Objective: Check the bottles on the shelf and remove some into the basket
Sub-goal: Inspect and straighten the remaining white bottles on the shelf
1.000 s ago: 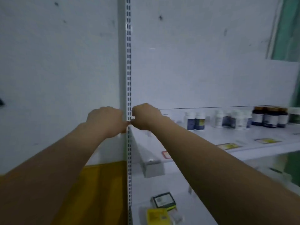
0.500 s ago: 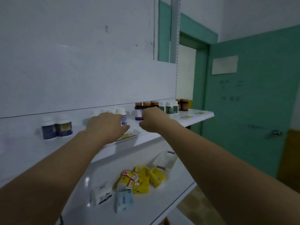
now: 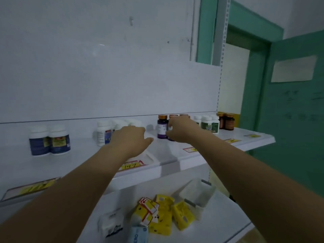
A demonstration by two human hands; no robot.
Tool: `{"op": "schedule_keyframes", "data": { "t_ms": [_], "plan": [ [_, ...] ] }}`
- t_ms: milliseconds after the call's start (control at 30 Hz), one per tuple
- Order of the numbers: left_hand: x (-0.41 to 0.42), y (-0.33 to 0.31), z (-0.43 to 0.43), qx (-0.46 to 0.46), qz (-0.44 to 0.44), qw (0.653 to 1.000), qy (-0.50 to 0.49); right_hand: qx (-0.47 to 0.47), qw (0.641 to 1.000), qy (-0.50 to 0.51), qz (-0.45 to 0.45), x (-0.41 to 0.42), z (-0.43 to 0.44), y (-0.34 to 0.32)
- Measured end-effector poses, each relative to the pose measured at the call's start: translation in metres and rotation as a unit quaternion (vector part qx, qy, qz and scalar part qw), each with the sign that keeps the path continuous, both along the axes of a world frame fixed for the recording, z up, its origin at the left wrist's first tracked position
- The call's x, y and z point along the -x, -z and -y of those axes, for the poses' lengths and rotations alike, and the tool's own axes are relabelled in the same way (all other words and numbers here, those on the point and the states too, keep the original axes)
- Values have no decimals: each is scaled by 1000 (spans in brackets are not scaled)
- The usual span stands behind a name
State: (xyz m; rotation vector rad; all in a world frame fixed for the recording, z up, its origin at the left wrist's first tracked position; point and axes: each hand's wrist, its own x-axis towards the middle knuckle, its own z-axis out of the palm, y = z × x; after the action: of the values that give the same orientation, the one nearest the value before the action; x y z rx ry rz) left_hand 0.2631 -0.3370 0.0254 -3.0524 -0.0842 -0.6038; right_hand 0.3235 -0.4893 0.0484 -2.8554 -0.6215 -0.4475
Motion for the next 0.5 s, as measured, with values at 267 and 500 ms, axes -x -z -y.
{"op": "schedule_keyframes", "data": {
  "t_ms": [267,500],
  "plan": [
    [-4,0,-58,19,-8,990,-143,-32,988,-146,33,-43,-76,-12],
    [3,29,-78,31,-25,971,-238,41,972,-217,74,-55,-130,-5]
  ]
}}
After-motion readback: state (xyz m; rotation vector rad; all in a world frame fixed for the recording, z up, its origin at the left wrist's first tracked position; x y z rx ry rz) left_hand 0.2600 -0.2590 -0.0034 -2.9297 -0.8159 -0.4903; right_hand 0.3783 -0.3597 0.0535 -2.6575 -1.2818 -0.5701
